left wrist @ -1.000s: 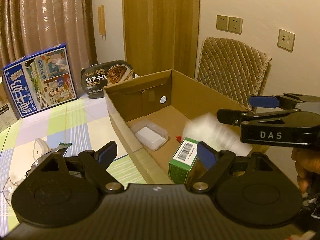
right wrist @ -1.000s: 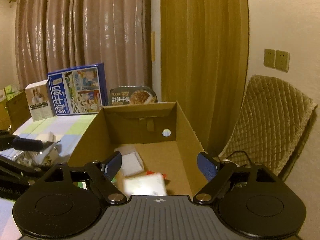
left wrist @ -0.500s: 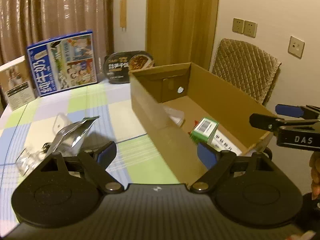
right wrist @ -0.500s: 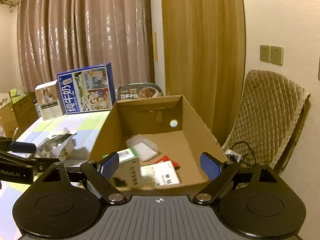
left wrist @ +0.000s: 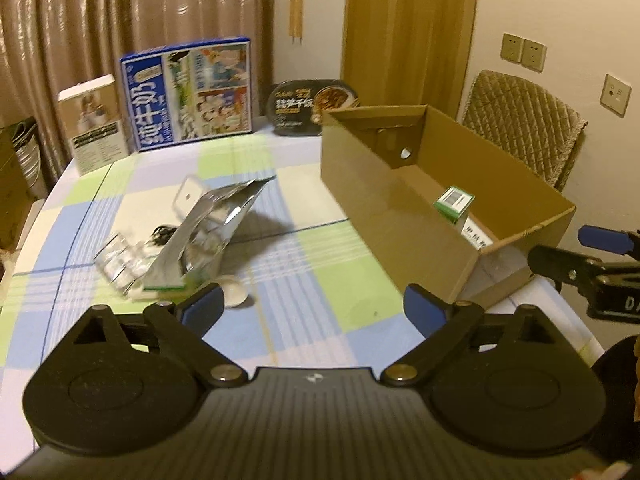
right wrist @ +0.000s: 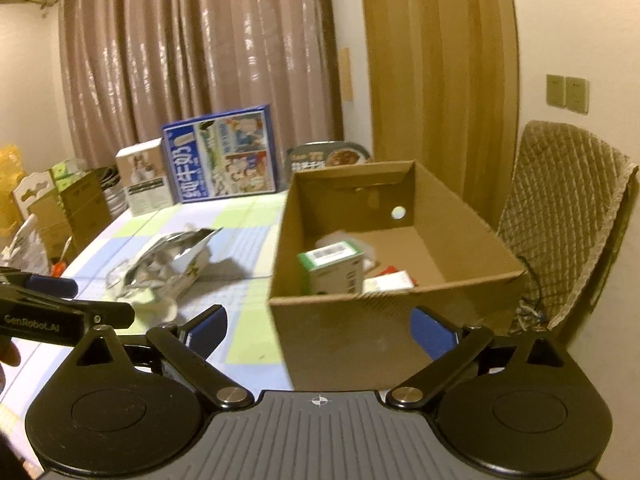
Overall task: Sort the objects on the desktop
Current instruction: 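Withdraw both open tools from the cardboard box back over the table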
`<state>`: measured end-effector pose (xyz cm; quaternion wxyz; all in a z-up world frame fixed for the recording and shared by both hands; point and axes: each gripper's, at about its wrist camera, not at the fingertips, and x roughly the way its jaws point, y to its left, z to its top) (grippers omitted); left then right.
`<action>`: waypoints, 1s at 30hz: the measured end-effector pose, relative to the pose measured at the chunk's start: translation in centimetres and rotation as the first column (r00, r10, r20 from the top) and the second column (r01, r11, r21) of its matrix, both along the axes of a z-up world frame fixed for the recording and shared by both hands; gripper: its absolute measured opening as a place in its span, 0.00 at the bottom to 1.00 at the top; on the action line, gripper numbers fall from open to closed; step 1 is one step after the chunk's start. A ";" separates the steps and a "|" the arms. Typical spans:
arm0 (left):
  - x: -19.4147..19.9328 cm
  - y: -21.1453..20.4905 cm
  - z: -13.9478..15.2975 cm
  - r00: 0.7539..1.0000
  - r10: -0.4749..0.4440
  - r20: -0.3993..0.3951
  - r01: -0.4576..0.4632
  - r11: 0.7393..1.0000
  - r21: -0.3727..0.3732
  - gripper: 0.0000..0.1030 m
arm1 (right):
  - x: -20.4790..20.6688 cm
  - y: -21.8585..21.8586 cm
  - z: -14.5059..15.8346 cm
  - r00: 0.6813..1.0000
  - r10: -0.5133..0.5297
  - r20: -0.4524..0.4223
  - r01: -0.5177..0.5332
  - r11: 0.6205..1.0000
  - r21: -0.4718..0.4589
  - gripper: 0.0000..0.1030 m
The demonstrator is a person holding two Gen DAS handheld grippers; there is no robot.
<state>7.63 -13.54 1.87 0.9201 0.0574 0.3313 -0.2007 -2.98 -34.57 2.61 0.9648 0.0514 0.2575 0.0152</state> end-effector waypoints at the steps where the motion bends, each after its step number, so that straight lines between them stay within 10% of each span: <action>1: -0.2 0.4 -0.1 1.000 0.005 -0.003 -0.005 1.000 0.005 0.94 | -0.3 0.4 0.0 1.000 0.006 -0.002 -0.006 1.000 -0.001 0.95; 30: -1.6 9.5 0.3 0.993 0.121 -0.012 -0.120 0.991 0.055 0.98 | -0.1 8.0 -0.7 0.973 0.222 -0.063 -0.226 0.973 -0.056 0.98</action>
